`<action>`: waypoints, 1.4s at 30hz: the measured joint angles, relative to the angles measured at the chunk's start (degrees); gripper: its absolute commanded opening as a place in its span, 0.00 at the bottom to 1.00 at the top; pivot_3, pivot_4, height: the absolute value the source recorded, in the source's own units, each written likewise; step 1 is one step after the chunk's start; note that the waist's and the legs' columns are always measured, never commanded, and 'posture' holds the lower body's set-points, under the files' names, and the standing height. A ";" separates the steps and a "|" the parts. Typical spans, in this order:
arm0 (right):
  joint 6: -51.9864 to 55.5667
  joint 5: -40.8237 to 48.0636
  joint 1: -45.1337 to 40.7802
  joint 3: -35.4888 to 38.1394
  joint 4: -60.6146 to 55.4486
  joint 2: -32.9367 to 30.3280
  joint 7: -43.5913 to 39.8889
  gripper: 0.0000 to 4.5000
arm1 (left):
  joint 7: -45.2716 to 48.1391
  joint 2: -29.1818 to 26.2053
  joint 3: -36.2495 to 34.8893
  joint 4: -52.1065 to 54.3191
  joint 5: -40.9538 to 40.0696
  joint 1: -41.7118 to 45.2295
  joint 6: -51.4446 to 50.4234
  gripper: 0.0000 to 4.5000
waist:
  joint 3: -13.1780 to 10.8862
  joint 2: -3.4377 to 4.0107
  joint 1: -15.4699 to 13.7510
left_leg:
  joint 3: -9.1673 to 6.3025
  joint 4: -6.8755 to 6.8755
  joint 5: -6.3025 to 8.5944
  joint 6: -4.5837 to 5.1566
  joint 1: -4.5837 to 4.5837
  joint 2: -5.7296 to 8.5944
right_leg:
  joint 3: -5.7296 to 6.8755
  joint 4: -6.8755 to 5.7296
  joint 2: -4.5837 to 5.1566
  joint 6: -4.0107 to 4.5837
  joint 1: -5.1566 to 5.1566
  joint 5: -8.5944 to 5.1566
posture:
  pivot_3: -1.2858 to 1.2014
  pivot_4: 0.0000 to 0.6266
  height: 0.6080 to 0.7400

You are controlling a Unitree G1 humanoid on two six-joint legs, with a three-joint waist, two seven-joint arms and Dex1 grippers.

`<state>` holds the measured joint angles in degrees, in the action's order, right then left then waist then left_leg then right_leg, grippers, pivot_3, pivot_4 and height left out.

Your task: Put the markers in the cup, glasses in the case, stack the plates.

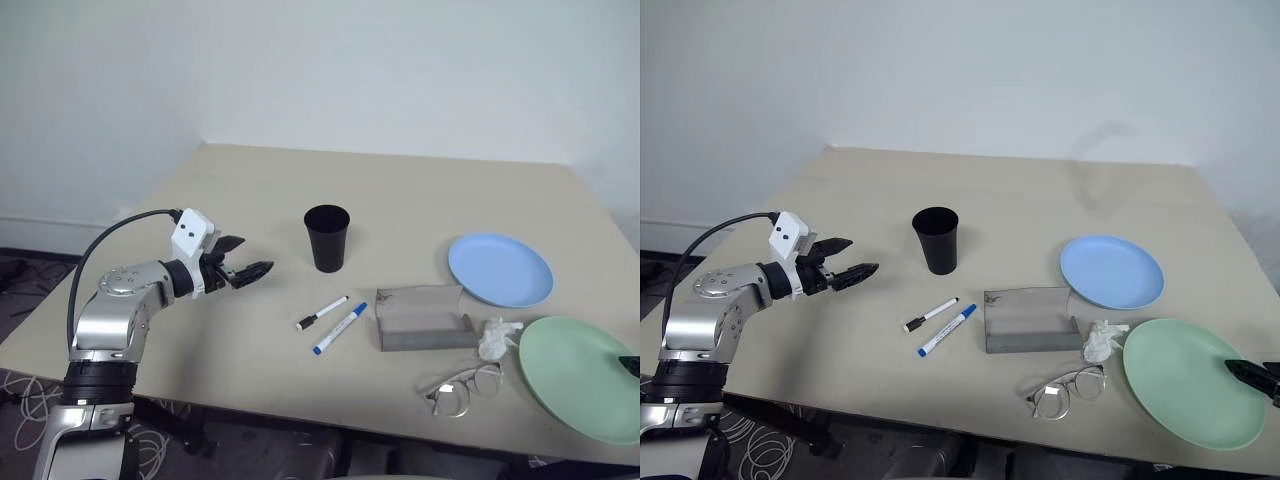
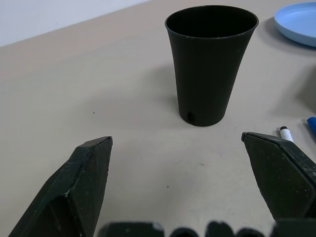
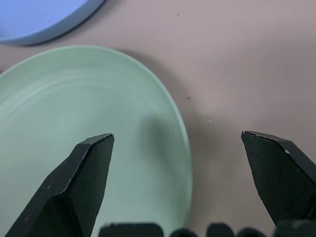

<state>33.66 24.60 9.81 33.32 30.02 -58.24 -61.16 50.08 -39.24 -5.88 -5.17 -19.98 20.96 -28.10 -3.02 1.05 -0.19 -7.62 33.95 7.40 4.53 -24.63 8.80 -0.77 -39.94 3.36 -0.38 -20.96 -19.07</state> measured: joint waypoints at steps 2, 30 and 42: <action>0.46 -0.05 0.00 -0.86 -0.86 0.16 0.10 0.86 | -0.08 0.00 0.00 0.01 -0.02 -0.11 0.00 1.00 | 0.00 0.00 -0.01 | 0.09 -0.02 0.00 0.00 0.00 0.00 | 0.01 0.00 0.08 0.00 -0.01 0.00 | 0.52 0.00 0.86; 7.48 1.33 -6.28 1.45 0.46 -0.44 5.20 0.01 | -1.28 0.30 0.00 0.13 -0.23 -0.69 -0.02 1.00 | -0.02 -0.01 -0.02 | 0.77 -0.07 0.08 0.13 -0.01 0.00 | 0.07 0.00 0.67 -0.30 -0.15 0.06 | 0.52 0.00 0.86; 6.93 1.58 -17.37 3.41 7.71 -0.83 9.39 0.01 | -1.44 0.37 0.02 -0.03 -0.10 -0.32 0.11 1.00 | -0.01 -0.03 0.01 | 0.77 -0.08 0.10 0.17 -0.01 -0.02 | 0.09 0.00 0.69 -0.37 -0.30 0.12 | 0.52 0.00 0.86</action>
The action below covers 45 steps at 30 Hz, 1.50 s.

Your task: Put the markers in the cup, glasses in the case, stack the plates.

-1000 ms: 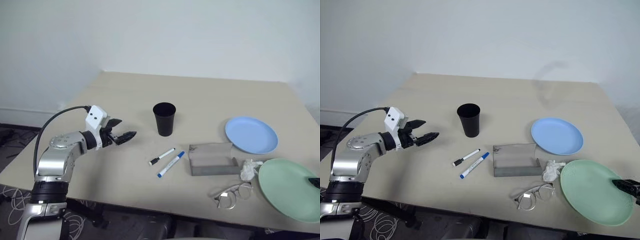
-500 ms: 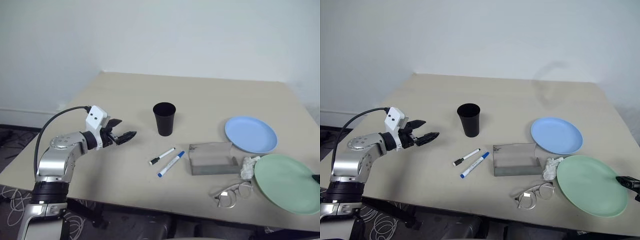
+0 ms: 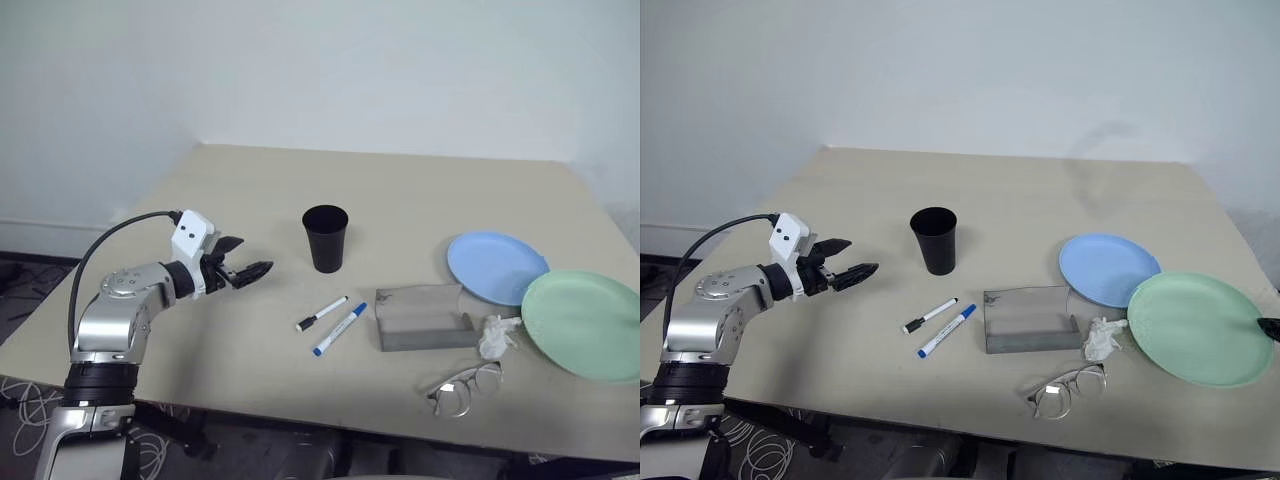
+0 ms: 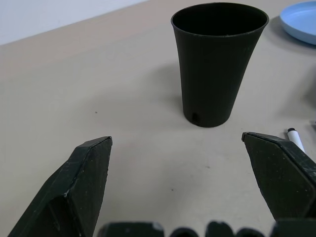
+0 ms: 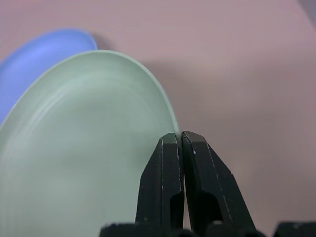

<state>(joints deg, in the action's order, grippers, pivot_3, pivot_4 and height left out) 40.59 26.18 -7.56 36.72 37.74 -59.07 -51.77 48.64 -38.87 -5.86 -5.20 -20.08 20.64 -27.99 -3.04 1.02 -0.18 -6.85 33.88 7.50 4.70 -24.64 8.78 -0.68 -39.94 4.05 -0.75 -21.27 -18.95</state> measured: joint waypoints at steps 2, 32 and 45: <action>0.35 0.85 -2.85 0.00 -0.39 0.90 1.07 0.01 | -0.01 0.00 0.00 -0.05 0.03 0.18 0.03 1.00 | 0.00 -0.01 0.01 | 0.00 0.00 0.01 0.02 0.00 -0.01 | 0.00 0.00 0.00 -0.03 0.00 0.01 | 0.52 0.00 0.86; -2.13 -7.16 -30.16 -17.25 6.10 18.17 24.46 0.01 | -1.88 -0.28 -1.38 0.57 -0.15 -0.03 0.33 1.00 | 0.02 -0.01 -0.35 | -0.05 -0.02 -0.03 0.20 0.02 0.02 | -0.15 0.14 -0.20 -0.29 -0.16 0.65 | 0.52 0.00 0.86; -0.77 -7.17 -27.35 -17.05 3.64 16.70 24.81 0.01 | -1.56 -0.36 -1.38 0.28 -0.03 0.24 0.13 1.00 | 0.02 0.01 -0.34 | -0.05 -0.02 -0.03 0.20 0.03 0.02 | -0.19 0.14 -0.22 -0.24 -0.19 0.74 | 0.52 0.00 0.86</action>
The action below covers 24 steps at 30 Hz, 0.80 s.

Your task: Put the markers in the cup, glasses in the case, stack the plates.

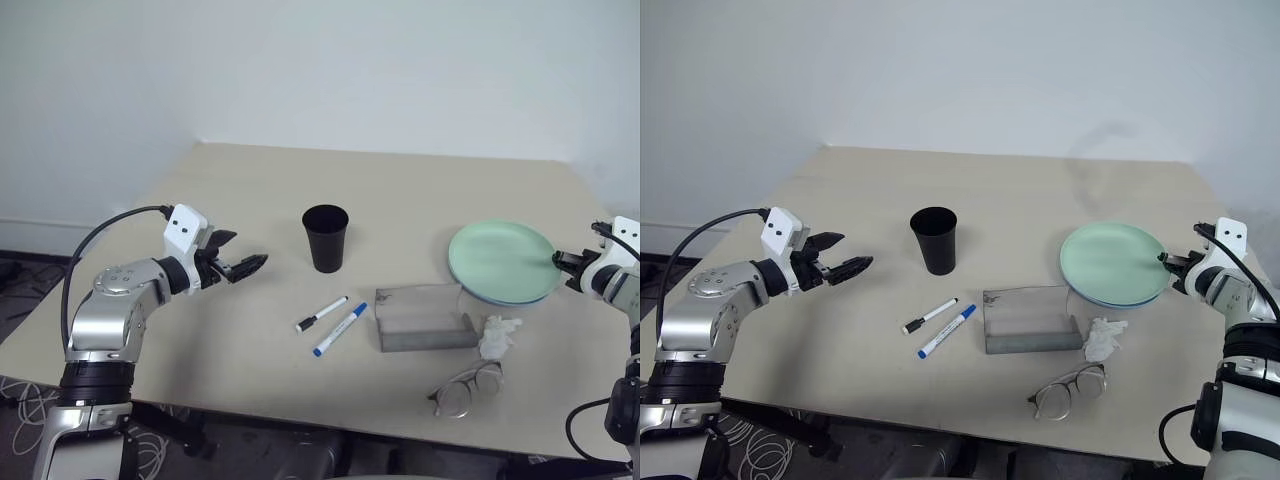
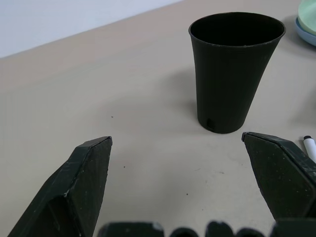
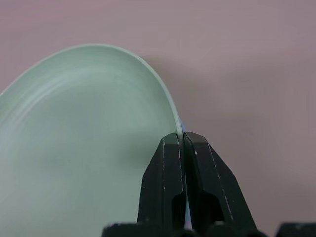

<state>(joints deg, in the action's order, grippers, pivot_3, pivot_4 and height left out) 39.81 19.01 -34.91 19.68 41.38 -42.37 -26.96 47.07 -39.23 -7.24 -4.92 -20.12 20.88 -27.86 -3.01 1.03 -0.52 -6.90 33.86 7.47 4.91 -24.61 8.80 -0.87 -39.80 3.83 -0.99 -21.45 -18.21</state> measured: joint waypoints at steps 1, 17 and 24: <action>0.23 0.00 0.12 -0.03 -0.52 0.00 0.04 0.01 | 0.02 0.00 0.00 -0.02 0.01 0.01 0.00 1.00 | 0.00 0.00 0.00 | 0.00 0.00 0.00 0.00 0.00 0.00 | 0.00 0.00 0.00 0.00 -0.01 0.00 | 0.52 0.00 0.86; 5.39 0.73 12.67 -4.08 -23.16 -9.03 -11.99 1.00 | 0.46 0.21 0.23 -0.40 0.21 0.55 0.26 1.00 | 0.00 0.01 -0.02 | 0.00 0.01 0.01 0.01 -0.03 0.00 | 0.04 0.02 0.06 -0.05 0.00 -0.03 | 0.52 0.00 0.86; 5.50 3.48 24.06 -4.23 -39.95 -15.38 -22.50 1.00 | 0.75 0.31 0.81 -1.39 0.25 1.18 0.59 1.00 | -0.01 0.01 0.00 | 0.01 0.01 0.02 0.02 -0.04 -0.01 | 0.04 0.01 0.15 -0.17 0.00 -0.27 | 0.52 0.00 0.86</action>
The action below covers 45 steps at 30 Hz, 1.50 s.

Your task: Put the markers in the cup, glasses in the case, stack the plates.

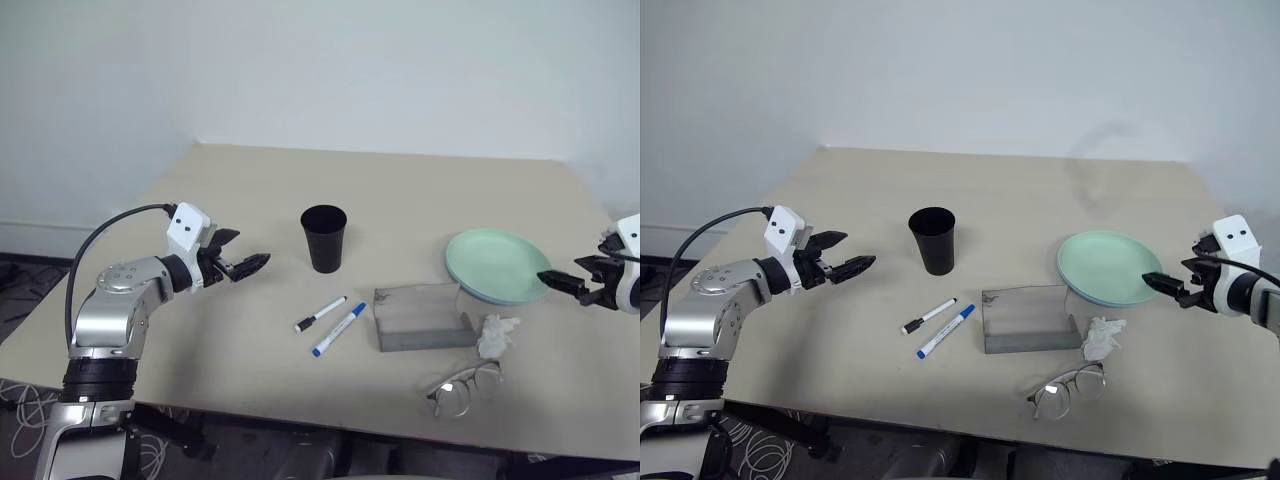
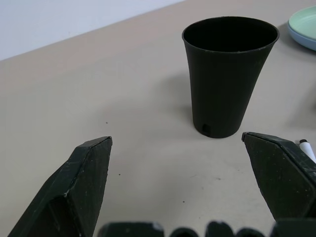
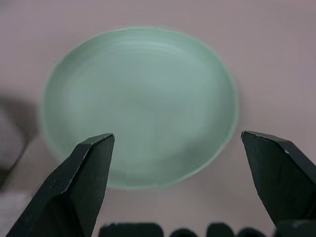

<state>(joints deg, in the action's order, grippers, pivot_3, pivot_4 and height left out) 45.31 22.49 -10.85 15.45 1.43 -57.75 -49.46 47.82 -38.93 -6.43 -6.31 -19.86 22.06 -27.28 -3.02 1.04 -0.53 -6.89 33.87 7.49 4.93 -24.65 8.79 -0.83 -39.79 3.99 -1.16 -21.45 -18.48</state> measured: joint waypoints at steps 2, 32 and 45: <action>0.32 1.08 2.91 0.01 -4.28 -0.63 -2.33 1.00 | 0.22 -0.01 0.22 -0.36 0.02 0.09 0.15 1.00 | -0.01 -0.03 0.00 | 0.00 0.00 0.01 0.01 -0.02 0.00 | 0.00 0.01 0.02 0.00 0.01 -0.01 | 0.52 0.00 0.86; -3.68 -3.39 8.14 -15.65 -8.32 0.88 -5.54 1.00 | 0.12 0.01 0.71 -0.86 0.21 0.29 0.77 1.00 | -0.04 -0.16 -0.01 | 0.15 0.00 0.01 0.02 -0.06 0.01 | 0.07 0.08 0.16 0.01 -0.03 -0.01 | 0.52 0.00 0.86; -6.79 -6.30 4.47 -17.18 -3.25 3.14 -5.09 0.09 | 14.66 -3.45 0.39 5.81 -6.25 -3.53 2.90 1.00 | -0.04 -0.16 -0.02 | 0.15 -0.02 0.01 0.02 -0.06 0.00 | 0.08 0.07 0.15 0.02 -0.03 -0.01 | 0.52 0.00 0.86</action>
<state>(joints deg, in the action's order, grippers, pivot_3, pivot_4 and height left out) 38.52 16.18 -6.38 -1.73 -1.82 -54.60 -54.55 62.49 -42.38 -6.04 -0.50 -26.11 18.54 -24.38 -3.06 0.88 -0.55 -6.74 33.84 7.50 4.95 -24.71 8.79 -0.75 -39.72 4.14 -1.14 -21.48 -18.50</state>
